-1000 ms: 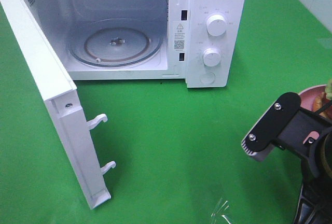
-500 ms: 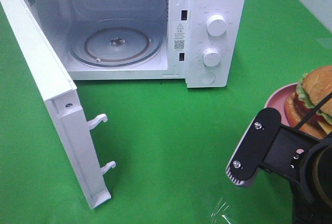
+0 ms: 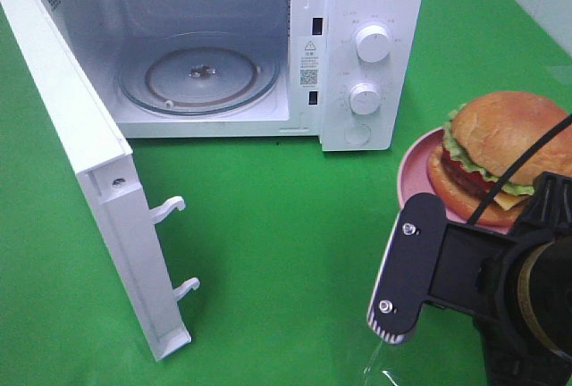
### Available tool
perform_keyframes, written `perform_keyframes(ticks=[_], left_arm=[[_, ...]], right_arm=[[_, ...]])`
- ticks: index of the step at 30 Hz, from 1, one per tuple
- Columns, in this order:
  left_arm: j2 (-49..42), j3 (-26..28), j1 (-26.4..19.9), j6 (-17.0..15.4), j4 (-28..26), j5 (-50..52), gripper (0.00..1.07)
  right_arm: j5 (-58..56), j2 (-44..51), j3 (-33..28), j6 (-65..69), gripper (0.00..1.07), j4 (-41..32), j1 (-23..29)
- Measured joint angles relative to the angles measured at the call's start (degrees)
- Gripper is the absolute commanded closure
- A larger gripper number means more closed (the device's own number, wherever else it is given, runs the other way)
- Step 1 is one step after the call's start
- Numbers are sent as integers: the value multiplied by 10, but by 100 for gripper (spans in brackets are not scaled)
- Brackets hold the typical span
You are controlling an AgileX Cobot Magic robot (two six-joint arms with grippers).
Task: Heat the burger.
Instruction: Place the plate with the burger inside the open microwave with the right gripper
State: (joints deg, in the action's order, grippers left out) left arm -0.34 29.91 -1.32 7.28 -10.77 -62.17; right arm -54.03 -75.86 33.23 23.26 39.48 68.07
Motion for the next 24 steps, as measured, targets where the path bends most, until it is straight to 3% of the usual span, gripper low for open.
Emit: perform_keyframes(ticks=[10, 24], left_arm=[[0, 0, 0, 0, 0, 0, 9], [0, 0, 0, 0, 0, 0, 9]], right_arm=[[77, 0, 0, -144, 106, 27, 0], [131, 0, -1, -247, 107, 29, -1]])
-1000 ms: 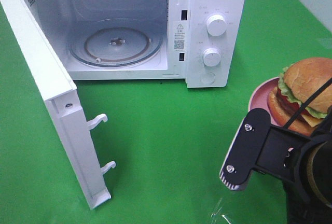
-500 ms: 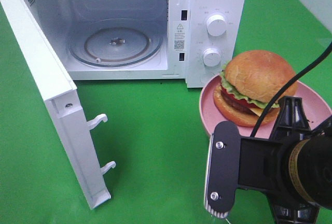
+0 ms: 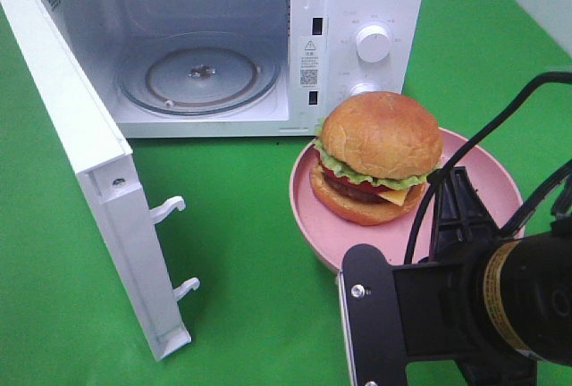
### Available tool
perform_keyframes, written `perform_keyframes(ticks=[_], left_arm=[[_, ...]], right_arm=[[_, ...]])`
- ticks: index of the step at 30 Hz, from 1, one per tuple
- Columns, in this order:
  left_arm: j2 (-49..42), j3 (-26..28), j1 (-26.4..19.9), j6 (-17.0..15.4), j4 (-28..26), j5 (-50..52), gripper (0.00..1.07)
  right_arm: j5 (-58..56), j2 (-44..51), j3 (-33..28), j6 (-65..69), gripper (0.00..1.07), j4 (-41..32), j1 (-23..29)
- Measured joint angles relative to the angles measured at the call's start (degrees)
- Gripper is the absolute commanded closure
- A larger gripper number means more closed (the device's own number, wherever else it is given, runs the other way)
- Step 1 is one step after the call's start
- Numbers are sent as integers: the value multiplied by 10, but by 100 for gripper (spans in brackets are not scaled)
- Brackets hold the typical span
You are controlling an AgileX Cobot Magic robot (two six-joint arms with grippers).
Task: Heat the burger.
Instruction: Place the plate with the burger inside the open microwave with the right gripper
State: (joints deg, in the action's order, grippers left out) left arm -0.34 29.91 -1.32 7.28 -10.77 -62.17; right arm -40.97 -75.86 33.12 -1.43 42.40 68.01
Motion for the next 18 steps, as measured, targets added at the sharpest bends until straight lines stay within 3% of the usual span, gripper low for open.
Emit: perform_keyframes(ticks=[18], left_arm=[[0, 0, 0, 0, 0, 0, 9]], right_arm=[[165, -1, 0, -282, 107, -2, -151]])
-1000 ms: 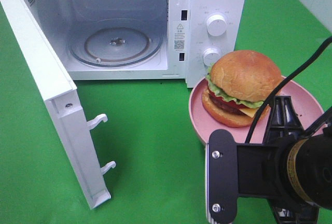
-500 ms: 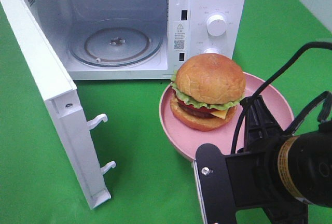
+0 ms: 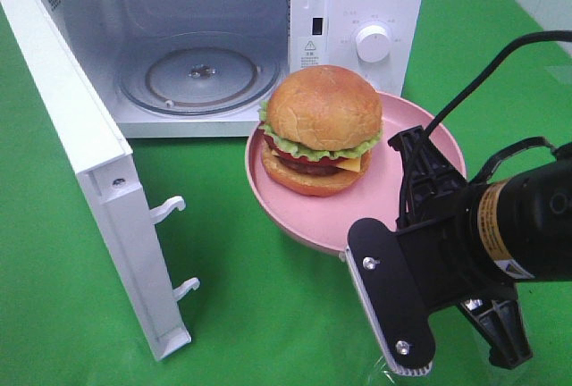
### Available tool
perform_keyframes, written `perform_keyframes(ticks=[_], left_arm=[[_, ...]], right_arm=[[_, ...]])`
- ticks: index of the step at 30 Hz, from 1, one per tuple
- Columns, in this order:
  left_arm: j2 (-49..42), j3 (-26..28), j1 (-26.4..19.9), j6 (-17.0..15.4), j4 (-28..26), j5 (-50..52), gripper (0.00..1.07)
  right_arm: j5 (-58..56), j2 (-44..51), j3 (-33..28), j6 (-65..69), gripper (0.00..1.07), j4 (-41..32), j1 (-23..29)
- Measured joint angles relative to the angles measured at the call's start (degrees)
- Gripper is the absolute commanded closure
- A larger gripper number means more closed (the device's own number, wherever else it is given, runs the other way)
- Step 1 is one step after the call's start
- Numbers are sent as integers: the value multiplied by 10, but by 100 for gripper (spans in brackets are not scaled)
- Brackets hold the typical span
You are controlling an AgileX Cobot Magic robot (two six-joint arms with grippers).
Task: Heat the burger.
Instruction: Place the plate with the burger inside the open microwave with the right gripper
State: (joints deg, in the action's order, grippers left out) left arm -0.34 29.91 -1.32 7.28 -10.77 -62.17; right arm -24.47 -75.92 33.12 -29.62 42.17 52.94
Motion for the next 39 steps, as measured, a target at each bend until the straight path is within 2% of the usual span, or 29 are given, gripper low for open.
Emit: perform_keyframes(ticks=[2, 4, 9, 11, 14, 18, 21, 22, 25, 26, 39], left_arm=[[0, 0, 0, 0, 0, 0, 9], [0, 0, 0, 0, 0, 0, 9], [0, 0, 0, 0, 0, 0, 9], [0, 0, 0, 0, 0, 0, 9], [0, 0, 0, 0, 0, 0, 9], [0, 0, 0, 0, 0, 0, 9], [0, 0, 0, 0, 0, 0, 9], [0, 0, 0, 0, 0, 0, 9], [0, 0, 0, 0, 0, 0, 9], [0, 0, 0, 0, 0, 0, 9], [0, 0, 0, 0, 0, 0, 9]], right_arm=[[15, 0, 0, -34, 107, -10, -15], [25, -1, 0, -123, 107, -45, -48], [24, -1, 0, -200, 107, -85, -73], [30, -1, 0, -304, 107, -153, -104], [30, -1, 0, -331, 107, -171, -111], [30, -1, 11, -463, 107, -249, -148], [29, -2, 18, -492, 107, -272, -158], [29, -2, 25, -524, 107, -300, -170], [29, -2, 27, -536, 107, -310, -172], [30, -2, 30, -572, 107, -344, -177], [7, -2, 32, -586, 107, -357, -176]])
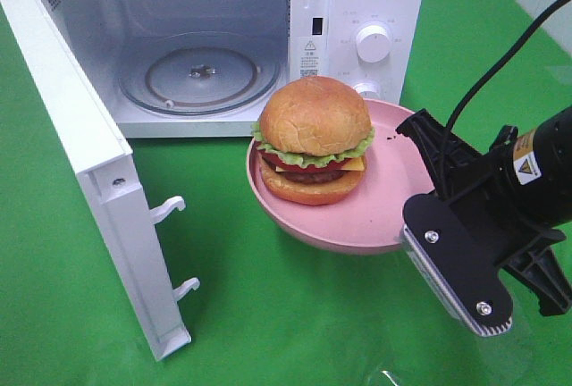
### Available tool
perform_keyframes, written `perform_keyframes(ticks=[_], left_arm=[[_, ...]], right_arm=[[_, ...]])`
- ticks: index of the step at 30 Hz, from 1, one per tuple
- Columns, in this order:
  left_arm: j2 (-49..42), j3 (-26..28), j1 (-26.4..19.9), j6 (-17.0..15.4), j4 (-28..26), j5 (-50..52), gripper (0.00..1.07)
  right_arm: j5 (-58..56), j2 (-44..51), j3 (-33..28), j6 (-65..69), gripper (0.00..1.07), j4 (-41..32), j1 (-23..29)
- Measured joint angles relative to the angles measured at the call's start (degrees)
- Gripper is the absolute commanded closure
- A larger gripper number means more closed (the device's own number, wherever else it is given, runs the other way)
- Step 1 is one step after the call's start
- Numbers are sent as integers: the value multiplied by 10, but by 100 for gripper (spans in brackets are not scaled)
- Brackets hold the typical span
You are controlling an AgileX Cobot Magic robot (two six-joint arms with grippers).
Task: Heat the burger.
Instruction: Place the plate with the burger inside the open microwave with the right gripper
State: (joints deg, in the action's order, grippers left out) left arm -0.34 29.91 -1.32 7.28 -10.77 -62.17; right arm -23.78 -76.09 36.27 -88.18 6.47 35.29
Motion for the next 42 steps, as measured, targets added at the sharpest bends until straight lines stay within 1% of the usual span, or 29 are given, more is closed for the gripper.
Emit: perform_keyframes(ticks=[18, 21, 22, 26, 36, 42], left_arm=[[0, 0, 0, 0, 0, 0, 9], [0, 0, 0, 0, 0, 0, 9], [0, 0, 0, 0, 0, 0, 9], [0, 0, 0, 0, 0, 0, 9], [0, 0, 0, 0, 0, 0, 9], [0, 0, 0, 0, 0, 0, 9]], right_arm=[[-44, 0, 8, 29, 107, 0, 0], [-58, 0, 22, 35, 107, 0, 6], [-62, 0, 32, 39, 107, 0, 15], [-63, 0, 40, 40, 107, 0, 26], [-66, 0, 40, 45, 107, 0, 27], [-66, -2, 40, 60, 107, 0, 46]])
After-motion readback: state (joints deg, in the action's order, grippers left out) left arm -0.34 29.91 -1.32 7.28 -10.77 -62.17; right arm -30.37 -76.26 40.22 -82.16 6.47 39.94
